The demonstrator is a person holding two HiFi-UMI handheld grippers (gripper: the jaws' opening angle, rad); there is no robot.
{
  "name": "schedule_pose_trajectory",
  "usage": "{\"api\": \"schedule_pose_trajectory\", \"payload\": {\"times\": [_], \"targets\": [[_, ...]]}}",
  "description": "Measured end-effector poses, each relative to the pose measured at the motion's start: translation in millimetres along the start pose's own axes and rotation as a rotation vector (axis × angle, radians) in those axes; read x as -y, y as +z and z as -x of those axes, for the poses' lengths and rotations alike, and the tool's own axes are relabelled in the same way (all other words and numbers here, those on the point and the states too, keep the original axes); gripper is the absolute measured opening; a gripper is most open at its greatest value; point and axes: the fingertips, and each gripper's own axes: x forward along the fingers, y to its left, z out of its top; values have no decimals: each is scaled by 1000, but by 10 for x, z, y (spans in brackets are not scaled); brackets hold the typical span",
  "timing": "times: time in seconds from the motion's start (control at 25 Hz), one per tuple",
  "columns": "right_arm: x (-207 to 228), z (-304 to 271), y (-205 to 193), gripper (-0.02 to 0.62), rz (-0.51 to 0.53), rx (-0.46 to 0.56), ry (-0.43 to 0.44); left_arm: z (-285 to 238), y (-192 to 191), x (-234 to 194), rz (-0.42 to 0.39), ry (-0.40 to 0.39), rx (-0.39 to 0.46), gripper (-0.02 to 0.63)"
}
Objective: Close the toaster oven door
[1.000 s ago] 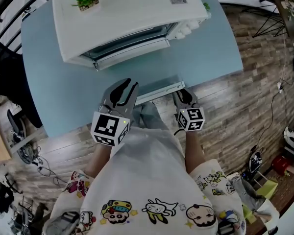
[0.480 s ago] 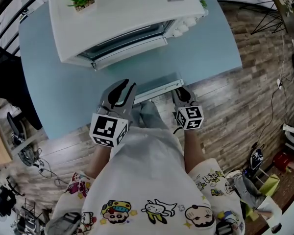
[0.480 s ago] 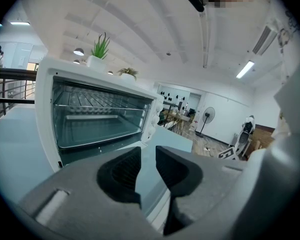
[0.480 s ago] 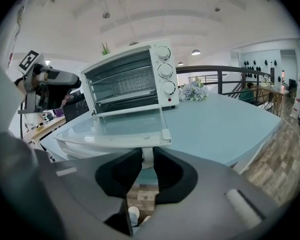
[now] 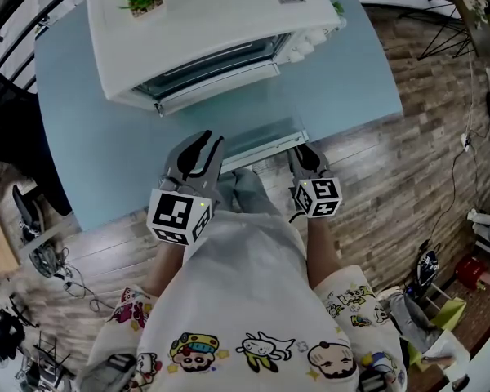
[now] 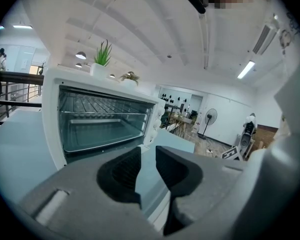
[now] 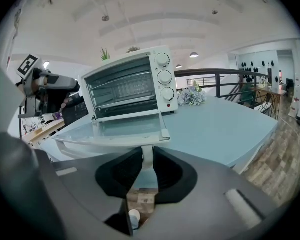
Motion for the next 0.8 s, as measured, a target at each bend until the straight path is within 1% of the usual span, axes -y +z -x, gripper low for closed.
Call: {"api": "schedule_pose_trajectory", "payload": {"times": [0.2,0.48,0.8], "targets": [[-26,63,96,81,9,1,-9,83,93,-11,-3,15,26,84],[-59,160,305,83,23,34,-8,196,223,-28,-12,38,66,84],[-106,247,624,84,43,67,-2,409,395,-175,-9,103,130,84]]}}
